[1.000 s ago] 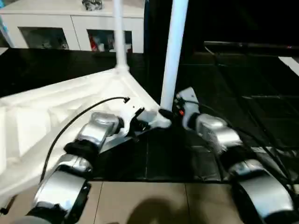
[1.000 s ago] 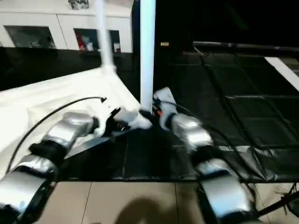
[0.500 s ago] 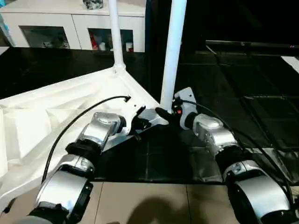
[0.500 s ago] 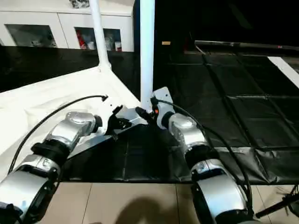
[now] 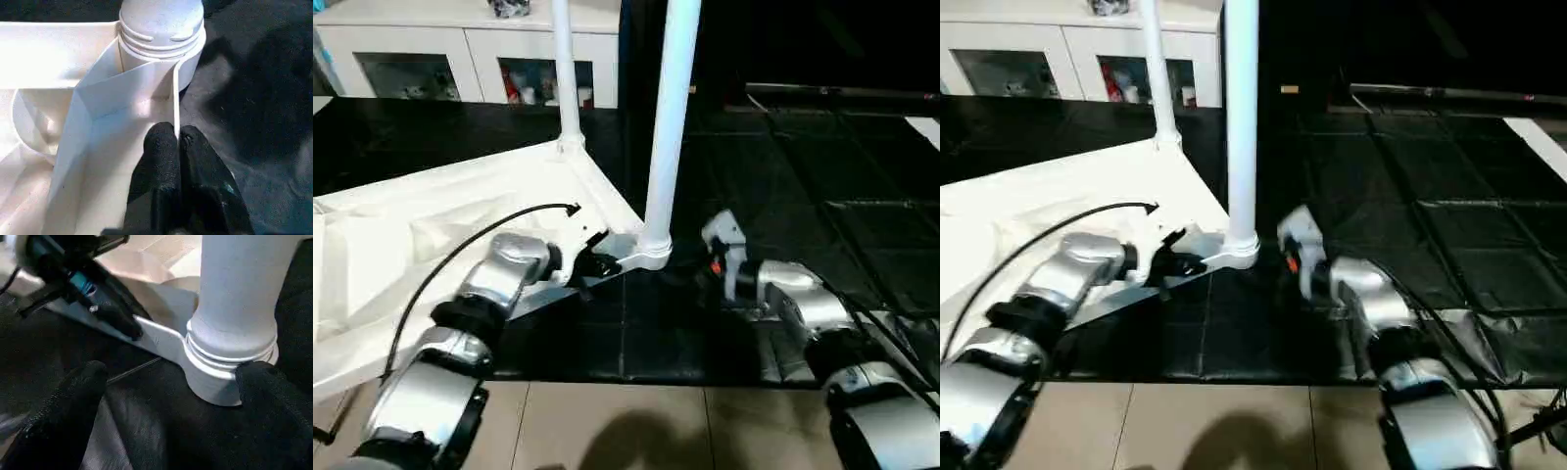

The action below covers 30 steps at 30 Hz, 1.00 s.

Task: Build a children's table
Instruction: Rotate leg to tighten

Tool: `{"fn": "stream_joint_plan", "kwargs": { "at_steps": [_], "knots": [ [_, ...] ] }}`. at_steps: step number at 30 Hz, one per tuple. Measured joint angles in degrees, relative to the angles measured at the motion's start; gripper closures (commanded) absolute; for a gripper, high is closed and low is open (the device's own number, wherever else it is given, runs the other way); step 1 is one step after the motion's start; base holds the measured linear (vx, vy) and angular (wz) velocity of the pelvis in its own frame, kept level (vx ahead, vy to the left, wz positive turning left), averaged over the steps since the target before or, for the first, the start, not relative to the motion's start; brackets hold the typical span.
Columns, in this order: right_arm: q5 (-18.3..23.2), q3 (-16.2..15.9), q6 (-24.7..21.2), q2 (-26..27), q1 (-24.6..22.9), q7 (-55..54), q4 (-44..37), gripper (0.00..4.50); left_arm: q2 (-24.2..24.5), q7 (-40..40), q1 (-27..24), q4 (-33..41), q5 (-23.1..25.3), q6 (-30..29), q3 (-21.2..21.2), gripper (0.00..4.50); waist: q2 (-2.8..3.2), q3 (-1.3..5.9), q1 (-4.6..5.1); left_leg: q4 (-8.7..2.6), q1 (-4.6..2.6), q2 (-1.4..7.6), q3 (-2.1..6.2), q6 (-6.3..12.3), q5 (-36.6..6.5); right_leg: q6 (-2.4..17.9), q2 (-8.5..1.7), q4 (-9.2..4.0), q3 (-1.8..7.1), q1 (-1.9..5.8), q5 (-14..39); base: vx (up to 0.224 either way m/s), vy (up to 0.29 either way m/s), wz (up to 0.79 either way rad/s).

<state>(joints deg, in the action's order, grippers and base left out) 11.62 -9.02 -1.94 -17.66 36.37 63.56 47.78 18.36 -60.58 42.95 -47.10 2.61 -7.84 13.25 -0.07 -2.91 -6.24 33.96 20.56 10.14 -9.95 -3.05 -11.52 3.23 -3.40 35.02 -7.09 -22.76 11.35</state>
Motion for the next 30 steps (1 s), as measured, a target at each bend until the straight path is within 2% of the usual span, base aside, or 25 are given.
{"fn": "stream_joint_plan", "kwargs": {
  "at_steps": [3, 7, 14, 20, 21, 25, 30],
  "knots": [
    [0.0, -0.4, 0.1, -2.9, -0.2, 5.7, -0.7, 0.04, 1.6, -5.1, -1.2, 1.8, -0.4, 2.4, 1.0, 4.50, 0.00, 0.00, -0.76, 0.16, 0.49, 0.04, 0.00, 0.07, 0.0, 0.0, 0.00, 0.11, -0.02, -0.36, 0.0, 0.000, 0.000, 0.00],
    [0.7, -0.8, -0.2, -4.8, -0.2, 12.1, -2.1, 0.04, 3.7, -10.9, -3.1, 4.6, -0.7, 5.3, 2.8, 4.50, 0.00, 0.00, -2.03, 0.41, 0.44, 0.09, 0.01, 0.16, -0.1, 0.0, 0.00, 0.17, -0.03, -0.39, 0.0, 0.000, 0.000, 0.00],
    [1.7, -3.0, 0.5, -5.4, -0.2, 19.3, -4.5, 0.04, 5.4, -18.0, -5.2, 8.4, -1.7, 7.5, 5.2, 4.50, -0.01, 0.00, -3.12, 0.59, 0.48, 0.21, -0.18, 0.19, -0.1, 0.0, -0.03, 0.18, 0.00, -0.23, 0.0, 0.000, 0.000, 0.00],
    [1.6, -4.1, 1.5, -5.2, 0.0, 23.9, -5.0, 0.04, 6.8, -21.6, -6.7, 11.4, -1.9, 8.9, 6.0, 4.50, -0.01, 0.00, -3.59, 0.58, 0.51, 0.23, -0.18, 0.20, -0.1, 0.0, -0.02, 0.18, 0.00, -0.26, 0.0, 0.000, 0.000, 0.00],
    [1.6, -4.4, 1.4, -5.0, 0.0, 24.6, -5.1, 0.31, 7.0, -22.0, -6.9, 11.8, -1.9, 9.0, 6.2, 4.50, -0.02, 0.00, -3.62, 0.59, 0.52, 0.23, -0.18, 0.20, -0.1, 0.0, -0.02, 0.18, 0.00, -0.26, 0.0, 0.000, 0.000, 0.00],
    [1.6, -5.8, 0.8, -4.7, 0.0, 27.6, -5.6, 0.45, 8.0, -24.2, -7.8, 13.9, -1.9, 10.0, 7.3, 4.50, -0.02, 0.00, -3.77, 0.61, 0.52, 0.23, -0.18, 0.20, -0.1, 0.0, -0.02, 0.19, 0.00, -0.25, 0.0, 0.000, 0.000, 0.00],
    [2.2, -7.5, 0.8, -4.6, 0.0, 28.0, -6.1, 0.94, 8.1, -25.0, -8.5, 15.3, -1.9, 10.6, 8.0, 4.50, -0.03, 0.01, -3.80, 0.63, 0.51, 0.24, -0.18, 0.23, -0.1, 0.0, -0.03, 0.19, 0.00, -0.17, 0.0, 0.000, 0.000, 0.00]
  ]
}}
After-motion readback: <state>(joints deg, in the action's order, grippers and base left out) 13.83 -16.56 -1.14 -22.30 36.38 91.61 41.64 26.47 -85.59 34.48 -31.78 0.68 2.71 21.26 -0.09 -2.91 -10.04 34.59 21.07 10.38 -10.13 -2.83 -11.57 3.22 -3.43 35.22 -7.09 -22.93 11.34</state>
